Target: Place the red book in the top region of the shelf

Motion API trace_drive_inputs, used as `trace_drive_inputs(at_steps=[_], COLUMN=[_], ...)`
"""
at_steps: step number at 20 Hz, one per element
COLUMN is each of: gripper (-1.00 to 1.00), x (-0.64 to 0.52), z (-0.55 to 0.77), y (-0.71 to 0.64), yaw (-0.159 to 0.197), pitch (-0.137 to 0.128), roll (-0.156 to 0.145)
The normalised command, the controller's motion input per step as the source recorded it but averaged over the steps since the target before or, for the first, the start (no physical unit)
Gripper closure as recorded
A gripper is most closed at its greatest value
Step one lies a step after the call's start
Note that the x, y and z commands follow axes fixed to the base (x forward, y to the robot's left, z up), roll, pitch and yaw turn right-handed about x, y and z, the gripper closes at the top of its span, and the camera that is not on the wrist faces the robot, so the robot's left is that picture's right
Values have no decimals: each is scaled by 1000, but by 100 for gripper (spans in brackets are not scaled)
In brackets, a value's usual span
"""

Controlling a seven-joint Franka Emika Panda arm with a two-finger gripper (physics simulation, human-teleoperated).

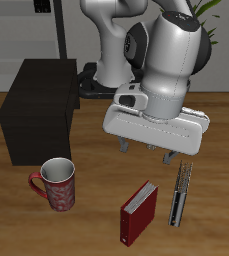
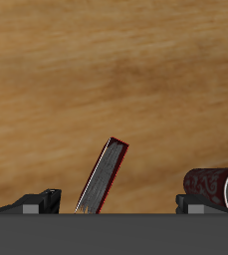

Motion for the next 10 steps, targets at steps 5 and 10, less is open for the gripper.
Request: trace_drive_inputs(at_steps=[5, 10], gripper=[-100, -100], x=[57, 42], z=[-183, -241], y=[-39, -40], yaw=[-63, -23], pitch=[-27, -6], roll=[-2, -23])
